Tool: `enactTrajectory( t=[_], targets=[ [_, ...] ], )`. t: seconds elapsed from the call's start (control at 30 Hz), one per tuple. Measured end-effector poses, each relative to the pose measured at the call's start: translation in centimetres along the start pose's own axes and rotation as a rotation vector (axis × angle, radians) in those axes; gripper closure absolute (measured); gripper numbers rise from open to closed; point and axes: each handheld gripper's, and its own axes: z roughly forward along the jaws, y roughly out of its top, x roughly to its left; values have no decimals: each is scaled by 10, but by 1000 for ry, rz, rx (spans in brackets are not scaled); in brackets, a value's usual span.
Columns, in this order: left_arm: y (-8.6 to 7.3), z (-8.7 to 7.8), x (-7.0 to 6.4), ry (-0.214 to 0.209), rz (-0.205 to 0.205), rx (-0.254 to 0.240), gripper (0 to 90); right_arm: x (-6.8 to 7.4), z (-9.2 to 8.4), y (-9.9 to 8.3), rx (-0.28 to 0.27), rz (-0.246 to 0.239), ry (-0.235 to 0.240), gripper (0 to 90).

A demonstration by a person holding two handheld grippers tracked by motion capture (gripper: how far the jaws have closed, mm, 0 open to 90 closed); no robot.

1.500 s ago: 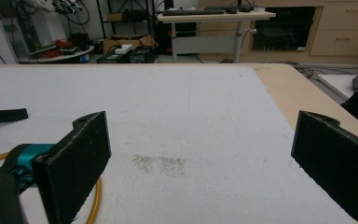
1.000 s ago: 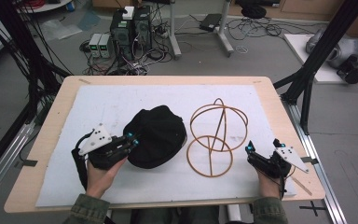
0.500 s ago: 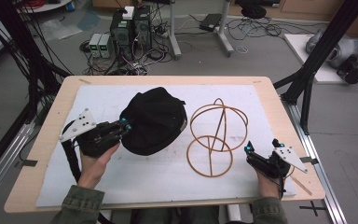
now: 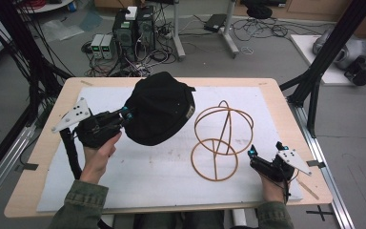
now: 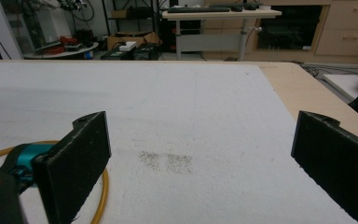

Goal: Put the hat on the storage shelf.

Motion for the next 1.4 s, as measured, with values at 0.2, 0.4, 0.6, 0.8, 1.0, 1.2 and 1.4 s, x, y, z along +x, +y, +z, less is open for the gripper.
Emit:
enactTrajectory(
  t=[0.2,0.4,0.6,0.8,1.0,1.2,1.4],
  targets=[
    [4,12,0,-49,-6,-43,869,1,-1,2,-5,7,7,36],
    [10,23,-9,-73,37,-61,868,-2,-2,2,-7,10,0,36],
    [16,36,-18,-100,41,-72,868,-4,-2,3,-13,18,2,36],
    [19,47,-25,-122,48,-64,868,-2,-4,4,-17,34,12,36],
    [21,61,-32,-147,44,-65,867,-2,-4,5,-19,39,19,36],
    [20,77,-38,-179,36,-60,867,-3,-4,4,-20,45,21,36],
    [18,94,-45,-220,31,-49,867,-2,-6,7,-28,60,29,36]
  ],
)
